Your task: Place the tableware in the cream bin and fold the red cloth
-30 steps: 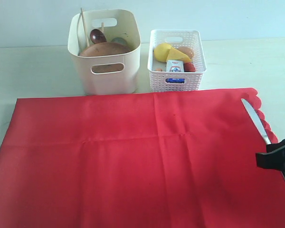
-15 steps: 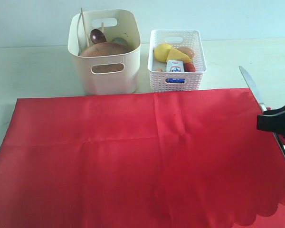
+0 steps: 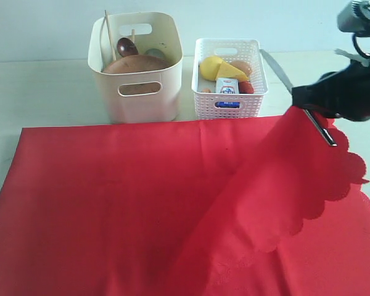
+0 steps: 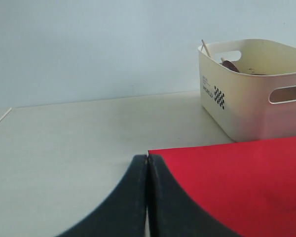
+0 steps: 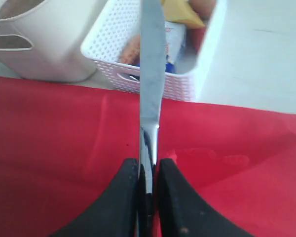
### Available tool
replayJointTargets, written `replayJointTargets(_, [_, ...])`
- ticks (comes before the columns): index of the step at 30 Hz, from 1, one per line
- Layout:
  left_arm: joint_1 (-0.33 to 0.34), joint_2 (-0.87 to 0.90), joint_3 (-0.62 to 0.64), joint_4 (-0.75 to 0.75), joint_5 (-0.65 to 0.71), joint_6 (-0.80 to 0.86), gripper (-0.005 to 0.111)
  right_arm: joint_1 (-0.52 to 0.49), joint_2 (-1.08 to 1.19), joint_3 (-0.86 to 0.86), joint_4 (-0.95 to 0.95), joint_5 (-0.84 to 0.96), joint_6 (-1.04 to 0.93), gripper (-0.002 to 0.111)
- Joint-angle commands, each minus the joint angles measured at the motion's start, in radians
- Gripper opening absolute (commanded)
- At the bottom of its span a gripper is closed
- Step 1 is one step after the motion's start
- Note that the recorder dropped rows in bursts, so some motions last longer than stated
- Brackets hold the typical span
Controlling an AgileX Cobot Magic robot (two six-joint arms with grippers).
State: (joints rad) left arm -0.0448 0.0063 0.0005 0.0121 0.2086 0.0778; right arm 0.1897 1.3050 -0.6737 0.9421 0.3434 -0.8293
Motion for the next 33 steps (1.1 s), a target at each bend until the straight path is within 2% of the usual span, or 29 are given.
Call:
replayJointTargets(1, [-0.006,-0.006,-0.001,0.004,-0.007,-0.005,0.000,-0.004,0.059,-0.084,-0.097,0.123,-0.006,0.000])
replayJointTargets(4, [-0.006,-0.006,-0.001,0.004,-0.007,-0.005,0.000,-0.004,0.051,-0.059,-0.285,0.117,0.161,0.000])
replayJointTargets(9, [-0.006,-0.006,-0.001,0.004,-0.007,-0.005,0.000,-0.004,0.059,0.039,-0.681,0.128,0.625,0.000])
replayJointTargets(12, [-0.006,-0.006,-0.001,0.004,-0.007,-0.005,0.000,-0.004,0.073,0.133,-0.839,0.066,0.829,0.000])
replayJointTargets(15, [-0.006,-0.006,-0.001,0.004,-0.007,-0.005,0.000,-0.004,0.086,0.194,-0.895,0.035,0.908,0.000])
replayJointTargets(20, [-0.006,-0.006,-0.001,0.004,-0.007,-0.005,0.000,-0.004,0.097,0.267,-0.897,-0.052,0.930,0.001])
replayJointTargets(22, [-0.006,-0.006,-0.001,0.004,-0.007,-0.005,0.000,-0.004,0.106,0.284,-0.897,-0.076,0.947,0.008])
replayJointTargets(24, [-0.006,-0.006,-0.001,0.004,-0.007,-0.005,0.000,-0.004,0.119,0.289,-0.897,-0.081,0.961,0.019])
replayJointTargets(31, [-0.006,-0.006,-0.001,0.004,-0.007,-0.005,0.000,-0.004,0.146,0.287,-0.963,-0.104,0.962,0.071])
replayJointTargets(33, [-0.006,-0.006,-0.001,0.004,-0.007,-0.005,0.000,-0.004,0.146,0.287,-0.970,-0.134,0.965,0.075])
